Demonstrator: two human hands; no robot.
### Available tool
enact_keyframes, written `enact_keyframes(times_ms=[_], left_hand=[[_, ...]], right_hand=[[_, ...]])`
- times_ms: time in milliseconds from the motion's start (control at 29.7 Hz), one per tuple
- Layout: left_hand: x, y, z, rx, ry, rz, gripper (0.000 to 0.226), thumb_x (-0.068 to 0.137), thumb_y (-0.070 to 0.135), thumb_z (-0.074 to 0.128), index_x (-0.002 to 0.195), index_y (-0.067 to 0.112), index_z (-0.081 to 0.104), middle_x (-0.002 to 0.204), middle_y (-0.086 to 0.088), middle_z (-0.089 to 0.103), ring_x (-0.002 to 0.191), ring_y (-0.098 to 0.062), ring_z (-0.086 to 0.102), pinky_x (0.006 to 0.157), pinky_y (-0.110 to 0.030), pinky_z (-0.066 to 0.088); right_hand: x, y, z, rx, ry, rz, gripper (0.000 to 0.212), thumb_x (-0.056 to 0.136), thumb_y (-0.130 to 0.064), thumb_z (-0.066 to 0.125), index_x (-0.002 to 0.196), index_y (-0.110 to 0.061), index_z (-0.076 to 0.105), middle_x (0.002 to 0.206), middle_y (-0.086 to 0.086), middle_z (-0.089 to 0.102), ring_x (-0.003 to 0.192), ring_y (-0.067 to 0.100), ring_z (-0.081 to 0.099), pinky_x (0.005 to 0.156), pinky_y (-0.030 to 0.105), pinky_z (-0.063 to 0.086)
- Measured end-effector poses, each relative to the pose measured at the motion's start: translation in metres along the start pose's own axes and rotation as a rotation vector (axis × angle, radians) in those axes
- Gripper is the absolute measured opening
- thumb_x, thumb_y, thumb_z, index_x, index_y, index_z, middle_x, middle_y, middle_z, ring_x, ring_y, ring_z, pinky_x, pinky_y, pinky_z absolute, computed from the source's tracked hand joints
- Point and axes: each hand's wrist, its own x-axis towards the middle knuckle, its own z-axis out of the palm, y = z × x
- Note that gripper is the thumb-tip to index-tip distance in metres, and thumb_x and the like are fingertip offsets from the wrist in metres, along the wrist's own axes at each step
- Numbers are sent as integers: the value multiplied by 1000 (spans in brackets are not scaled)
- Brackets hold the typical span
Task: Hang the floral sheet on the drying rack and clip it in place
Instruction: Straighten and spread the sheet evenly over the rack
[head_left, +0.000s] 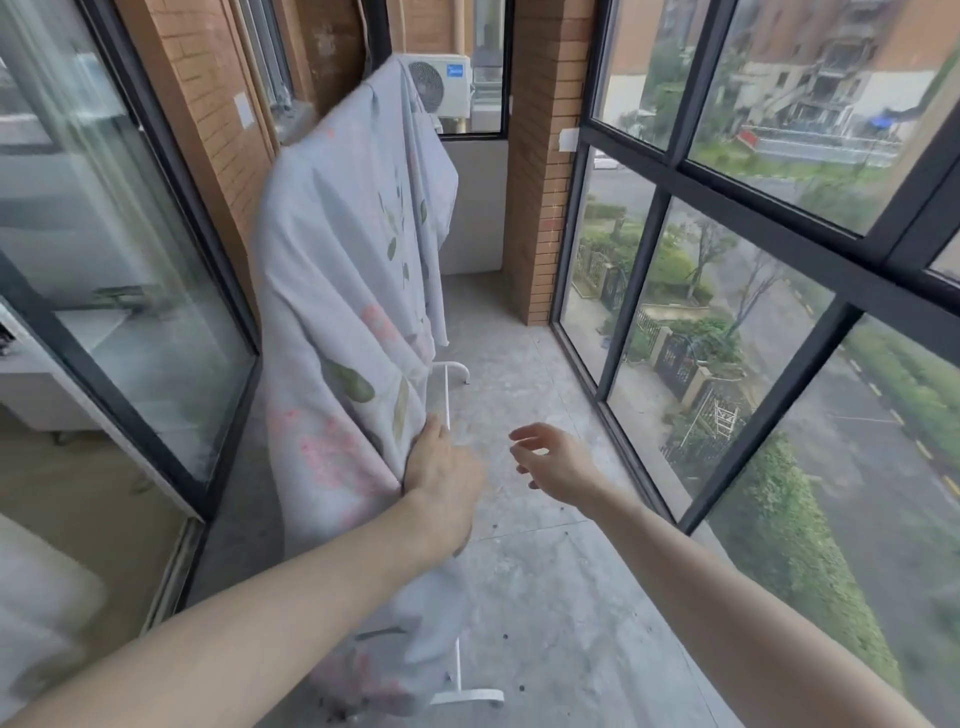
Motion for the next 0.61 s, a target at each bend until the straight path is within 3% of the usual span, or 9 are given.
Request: enact_keyframes(times_ms=[67,135,303,404,504,605], left_hand=[[-3,-4,6,-111,-7,-10,15,89,21,60,102,29,63,110,8,69,113,-19,56,105,-39,28],[-3,-5,10,-190,33,-19,17,86,14,60,91,30,55,108,6,70,110,-20,58,105,-38,29],[-2,2,20,-191,92,129,27,76,8,64,94,28,61,101,4,69,103,-21,61,97,-37,32],[-1,6,28,-246,95,175,21,72,13,60,86,27,59,91,5,67,90,-20,63,88,-34,30],[1,7,35,-284,80,125,18,69,15,63,80,28,56,82,8,64,81,-18,61,84,-33,28],[-2,8,34,-305,2,70,16,74,17,64,86,28,60,86,7,66,84,-18,61,91,-31,33]], right_hand=[[7,-6,5,60,-51,31,25,99,-25,62,122,-19,68,113,-2,71,89,13,73,75,35,65],[17,-17,10,153,-146,94,31,102,-32,60,128,-16,66,117,2,72,94,16,72,83,38,64],[53,-57,31,309,-477,254,69,94,-72,49,135,-17,58,126,-1,70,111,20,69,88,34,59],[68,-76,48,300,-550,263,80,90,-77,49,141,-15,53,131,0,66,115,20,66,92,35,57],[77,-86,62,336,-663,288,87,85,-79,55,143,-14,53,129,1,69,111,21,70,91,36,59],[88,-92,70,562,-701,328,80,84,-71,67,134,-9,59,119,1,69,89,15,75,76,29,60]])
